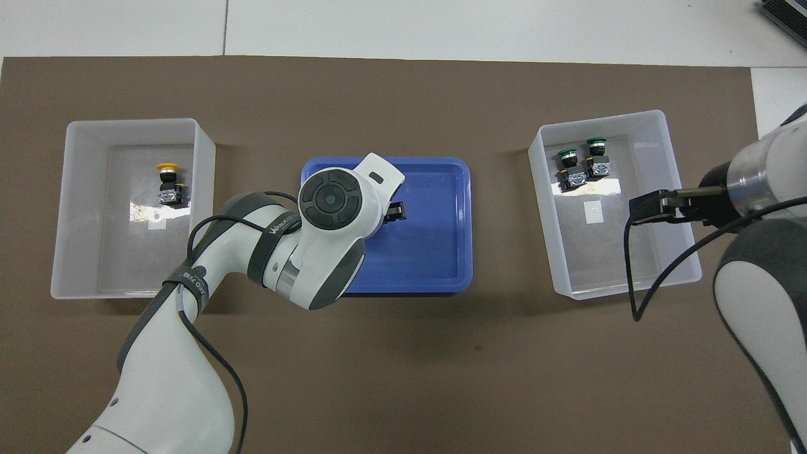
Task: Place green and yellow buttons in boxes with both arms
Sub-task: 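Close the left gripper on the yellow button and lift it, then carry the yellow button with the left gripper to the clear box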
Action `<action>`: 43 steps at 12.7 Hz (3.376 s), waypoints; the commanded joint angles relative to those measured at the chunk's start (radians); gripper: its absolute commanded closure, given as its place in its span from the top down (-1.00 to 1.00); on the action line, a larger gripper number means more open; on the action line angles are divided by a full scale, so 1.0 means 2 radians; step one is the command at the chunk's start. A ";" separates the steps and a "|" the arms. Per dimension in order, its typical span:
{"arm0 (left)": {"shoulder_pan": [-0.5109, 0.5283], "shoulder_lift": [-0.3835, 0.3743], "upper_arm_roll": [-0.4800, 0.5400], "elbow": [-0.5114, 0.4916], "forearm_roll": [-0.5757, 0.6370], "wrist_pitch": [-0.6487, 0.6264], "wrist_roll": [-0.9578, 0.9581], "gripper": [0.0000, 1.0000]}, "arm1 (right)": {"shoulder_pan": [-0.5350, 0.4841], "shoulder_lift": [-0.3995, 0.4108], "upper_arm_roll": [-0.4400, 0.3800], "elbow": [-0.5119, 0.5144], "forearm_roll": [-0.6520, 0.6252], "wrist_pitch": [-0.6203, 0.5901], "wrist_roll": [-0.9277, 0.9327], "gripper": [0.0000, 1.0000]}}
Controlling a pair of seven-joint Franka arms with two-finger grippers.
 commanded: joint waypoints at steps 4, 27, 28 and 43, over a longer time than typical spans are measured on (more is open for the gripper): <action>-0.010 0.002 0.009 -0.006 0.000 0.016 -0.012 0.26 | 0.001 -0.006 -0.005 -0.008 0.014 0.002 -0.007 1.00; 0.040 0.002 0.015 0.084 0.003 -0.095 -0.002 -1.00 | 0.001 -0.006 -0.005 -0.008 0.014 0.002 -0.007 1.00; 0.060 -0.003 0.014 0.096 0.004 -0.113 0.008 -1.00 | 0.001 -0.006 -0.005 -0.008 0.014 0.002 -0.007 1.00; 0.338 -0.064 0.019 0.060 0.003 -0.180 0.430 -1.00 | 0.001 -0.006 -0.005 -0.008 0.014 0.002 -0.007 1.00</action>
